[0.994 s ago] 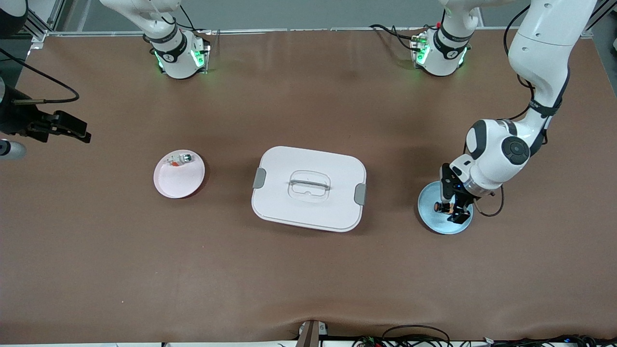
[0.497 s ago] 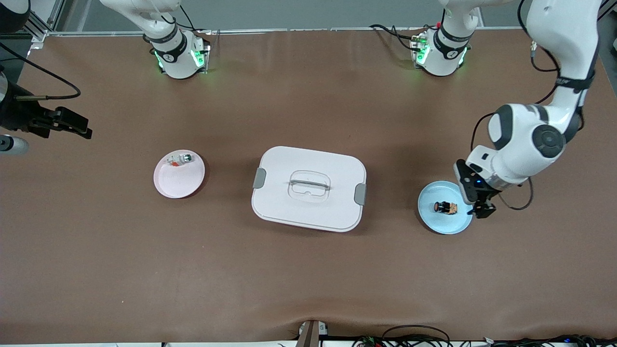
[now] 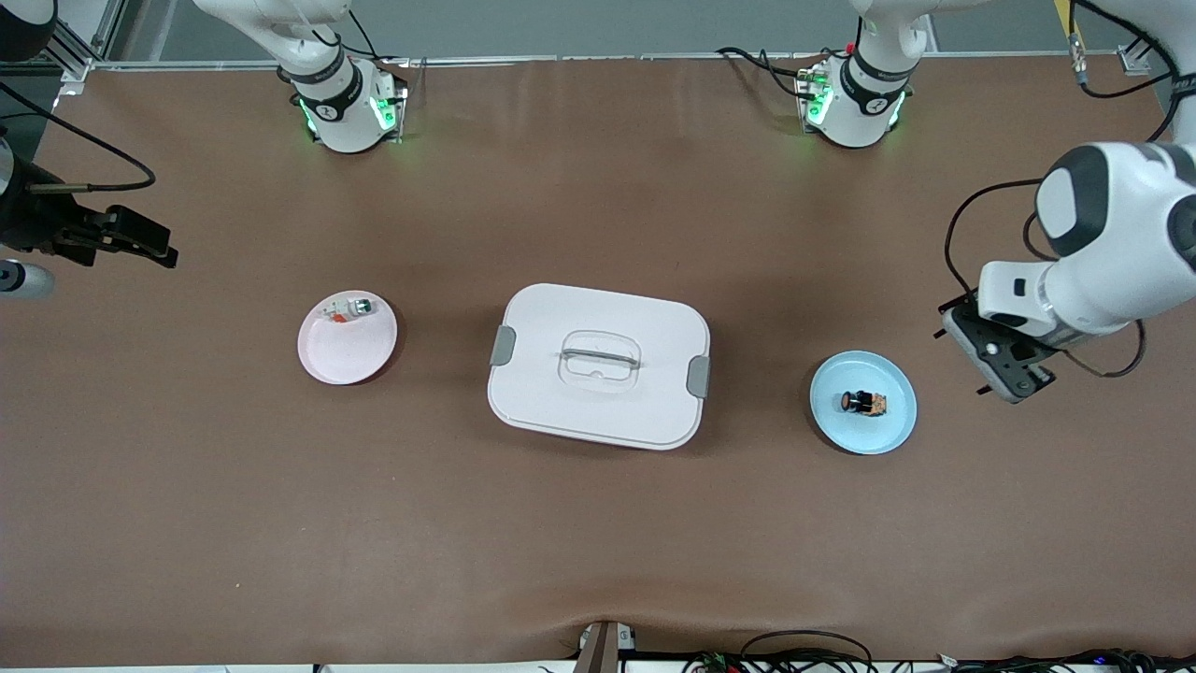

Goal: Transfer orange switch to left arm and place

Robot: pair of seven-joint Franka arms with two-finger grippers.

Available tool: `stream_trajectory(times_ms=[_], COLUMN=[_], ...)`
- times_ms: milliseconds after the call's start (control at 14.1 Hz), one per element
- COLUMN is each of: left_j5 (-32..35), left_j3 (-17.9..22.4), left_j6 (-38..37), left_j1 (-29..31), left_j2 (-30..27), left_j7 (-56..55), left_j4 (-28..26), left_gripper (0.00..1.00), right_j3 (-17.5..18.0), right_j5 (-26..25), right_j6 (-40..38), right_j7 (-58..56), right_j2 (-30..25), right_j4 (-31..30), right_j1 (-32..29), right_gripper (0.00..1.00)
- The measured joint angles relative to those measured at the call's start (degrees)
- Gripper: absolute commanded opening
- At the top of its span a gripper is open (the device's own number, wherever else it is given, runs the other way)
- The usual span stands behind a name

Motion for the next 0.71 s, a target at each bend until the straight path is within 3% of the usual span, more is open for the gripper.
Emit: stream_trajectory(times_ms=[284, 710], left_j5=[-0.1, -0.1], left_j3=[-0.1, 0.4], left_j6=[-10.6, -18.0], left_j1=[-0.1, 0.2], left_j2=[-2.3, -2.4], left_j7=[-14.8, -31.1], left_j4=[6.3, 12.9], left_gripper=[1.00, 1.00], right_j3=[0.5, 0.4], right_j5=[0.1, 0.1], right_j6=[0.0, 0.0], right_j7=[0.0, 0.0], right_j2=[0.0, 0.0], right_j4=[0.0, 0.0], right_j1=[0.0, 0.0], right_gripper=[1.00, 1.00])
